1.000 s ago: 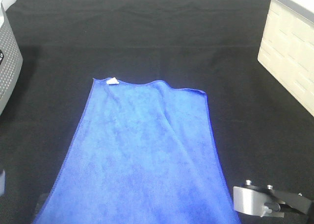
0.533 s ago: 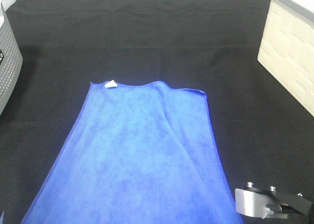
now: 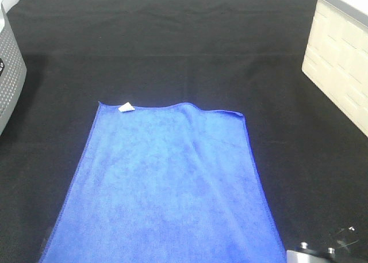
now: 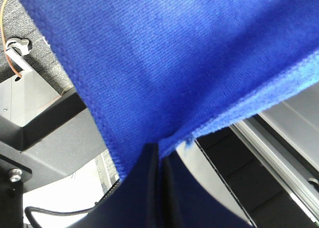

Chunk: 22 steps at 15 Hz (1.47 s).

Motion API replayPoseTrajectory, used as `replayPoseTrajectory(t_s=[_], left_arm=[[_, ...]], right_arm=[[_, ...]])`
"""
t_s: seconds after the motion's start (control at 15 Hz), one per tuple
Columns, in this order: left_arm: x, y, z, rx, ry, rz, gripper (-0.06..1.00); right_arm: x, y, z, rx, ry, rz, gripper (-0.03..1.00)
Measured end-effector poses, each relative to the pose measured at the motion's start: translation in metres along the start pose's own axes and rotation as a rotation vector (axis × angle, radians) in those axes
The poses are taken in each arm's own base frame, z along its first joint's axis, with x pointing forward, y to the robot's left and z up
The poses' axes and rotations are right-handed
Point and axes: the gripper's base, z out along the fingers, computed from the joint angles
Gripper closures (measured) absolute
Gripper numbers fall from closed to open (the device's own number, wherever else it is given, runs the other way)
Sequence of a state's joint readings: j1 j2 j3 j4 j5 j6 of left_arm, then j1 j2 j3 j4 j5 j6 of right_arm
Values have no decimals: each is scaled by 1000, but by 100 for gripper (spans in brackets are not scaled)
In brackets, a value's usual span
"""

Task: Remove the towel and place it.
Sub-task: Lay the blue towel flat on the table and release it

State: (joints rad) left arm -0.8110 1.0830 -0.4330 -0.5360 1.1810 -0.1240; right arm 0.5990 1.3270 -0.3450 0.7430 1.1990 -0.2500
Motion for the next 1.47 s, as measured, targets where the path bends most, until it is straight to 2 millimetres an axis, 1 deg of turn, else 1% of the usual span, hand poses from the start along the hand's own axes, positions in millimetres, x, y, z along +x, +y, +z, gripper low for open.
replayPoseTrajectory(t_s=[0.2,0.53,0.67,0.8,1.0,1.33,1.4,1.47], left_arm=[[-2,-2,-4,-10,-16,-1,94],[-12,-3,-15,-85,-72,-1,94],[-22,-4,-16,-98,-106,2,94],[-34,-4,-12,-129,-113,-1,94],[-59,-2,-2,-173,-107,7,94],[-88,0,12,-228,-93,1,94],[-88,0,12,-228,-93,1,94],[-94,0,15,-237,-82,10,94]], right_arm=[[-1,0,-2,13,-4,-13,97],[-20,14,-29,112,-89,-129,97],[-21,12,-32,160,-91,-142,97],[-26,9,-31,183,-100,-132,97],[-43,0,-23,218,-107,-96,97],[-65,-11,-12,253,-111,-58,97],[-65,-11,-12,253,-111,-58,97],[-68,-14,-8,257,-89,-53,97]])
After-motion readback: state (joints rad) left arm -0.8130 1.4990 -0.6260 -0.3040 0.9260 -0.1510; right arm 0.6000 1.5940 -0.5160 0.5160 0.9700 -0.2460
